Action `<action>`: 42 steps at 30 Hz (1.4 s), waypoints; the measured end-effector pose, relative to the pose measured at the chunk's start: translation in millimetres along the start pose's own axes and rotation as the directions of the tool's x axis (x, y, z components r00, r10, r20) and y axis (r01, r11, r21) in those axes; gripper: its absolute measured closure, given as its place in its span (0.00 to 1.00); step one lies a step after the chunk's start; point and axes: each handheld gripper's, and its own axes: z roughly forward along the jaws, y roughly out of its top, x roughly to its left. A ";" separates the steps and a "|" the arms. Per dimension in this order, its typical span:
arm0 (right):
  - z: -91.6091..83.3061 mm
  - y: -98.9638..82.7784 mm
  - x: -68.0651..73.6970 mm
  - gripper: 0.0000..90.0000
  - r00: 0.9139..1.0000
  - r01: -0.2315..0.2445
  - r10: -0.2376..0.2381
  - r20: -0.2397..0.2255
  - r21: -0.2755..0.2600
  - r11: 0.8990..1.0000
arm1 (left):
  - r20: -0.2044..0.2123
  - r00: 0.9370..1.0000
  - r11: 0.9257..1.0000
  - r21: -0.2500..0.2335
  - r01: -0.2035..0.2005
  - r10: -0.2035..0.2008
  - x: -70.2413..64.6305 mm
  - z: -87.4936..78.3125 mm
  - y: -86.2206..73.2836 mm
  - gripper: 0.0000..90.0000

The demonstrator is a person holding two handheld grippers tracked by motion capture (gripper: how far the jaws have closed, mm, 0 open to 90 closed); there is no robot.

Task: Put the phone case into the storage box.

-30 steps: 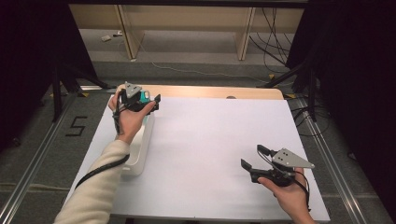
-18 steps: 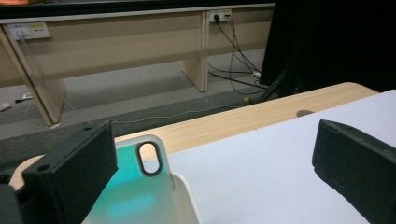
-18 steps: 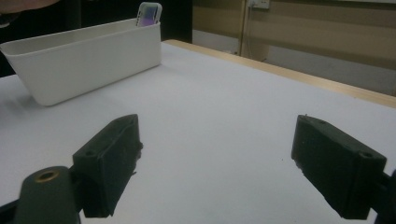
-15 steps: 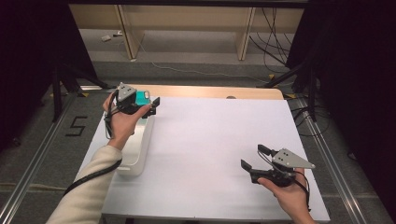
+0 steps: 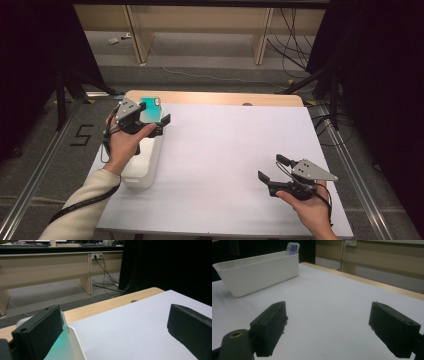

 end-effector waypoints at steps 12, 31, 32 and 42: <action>-1.4 0.9 0.2 0.18 1.000 0.012 -0.011 0.010 -0.002 1.000 | 0.078 0.922 0.925 -0.028 -0.378 0.379 6.3 -19.1 3.9 0.00; -0.4 1.0 0.5 0.18 1.000 0.012 -0.012 0.009 -0.012 1.000 | 0.129 0.935 0.943 -0.088 -0.320 0.329 -28.7 -43.4 -4.4 0.00; -1.1 1.3 0.3 0.18 1.000 0.014 -0.014 0.007 -0.004 1.000 | 0.135 0.935 0.944 -0.092 -0.317 0.328 -30.2 -43.9 -5.3 0.00; -0.5 1.2 0.4 0.18 1.000 0.014 -0.014 0.007 -0.005 1.000 | 0.164 0.929 0.943 -0.094 -0.320 0.332 -38.7 -47.3 -14.9 0.00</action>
